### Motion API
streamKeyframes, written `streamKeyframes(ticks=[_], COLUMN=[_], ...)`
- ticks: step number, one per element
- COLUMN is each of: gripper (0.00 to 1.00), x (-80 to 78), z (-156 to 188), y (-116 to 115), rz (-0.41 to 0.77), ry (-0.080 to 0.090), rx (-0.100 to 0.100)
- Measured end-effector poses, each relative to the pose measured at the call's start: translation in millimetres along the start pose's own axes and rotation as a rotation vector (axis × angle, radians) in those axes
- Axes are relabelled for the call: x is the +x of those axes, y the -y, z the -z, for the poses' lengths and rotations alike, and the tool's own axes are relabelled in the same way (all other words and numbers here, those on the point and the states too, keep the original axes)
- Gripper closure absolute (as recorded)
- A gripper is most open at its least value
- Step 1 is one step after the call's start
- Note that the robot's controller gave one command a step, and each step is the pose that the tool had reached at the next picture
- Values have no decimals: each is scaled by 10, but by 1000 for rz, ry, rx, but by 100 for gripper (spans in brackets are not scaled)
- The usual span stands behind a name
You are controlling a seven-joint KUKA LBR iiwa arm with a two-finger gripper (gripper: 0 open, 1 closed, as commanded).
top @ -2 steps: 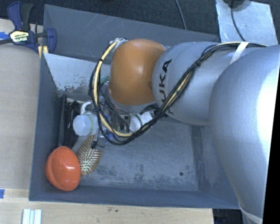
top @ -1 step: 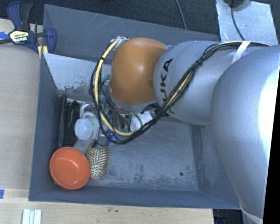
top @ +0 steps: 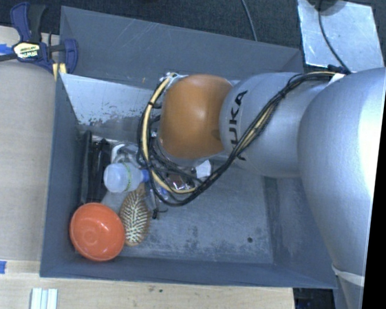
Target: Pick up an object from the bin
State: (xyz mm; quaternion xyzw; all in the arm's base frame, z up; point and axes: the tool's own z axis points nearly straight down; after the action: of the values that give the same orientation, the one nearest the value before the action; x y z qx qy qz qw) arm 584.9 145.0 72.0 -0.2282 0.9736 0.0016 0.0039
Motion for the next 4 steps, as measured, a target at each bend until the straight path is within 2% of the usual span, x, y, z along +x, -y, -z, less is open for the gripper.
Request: streamKeyframes(ticks=[1,2,3,4], gripper=[0,0,0,100], x=[-108,419,184,215], z=[2,12,18,21], y=[104,379,-619,-334], rz=[-83,-230,291,348], ry=[-6,9,4,20], rx=[-2,0,9,5])
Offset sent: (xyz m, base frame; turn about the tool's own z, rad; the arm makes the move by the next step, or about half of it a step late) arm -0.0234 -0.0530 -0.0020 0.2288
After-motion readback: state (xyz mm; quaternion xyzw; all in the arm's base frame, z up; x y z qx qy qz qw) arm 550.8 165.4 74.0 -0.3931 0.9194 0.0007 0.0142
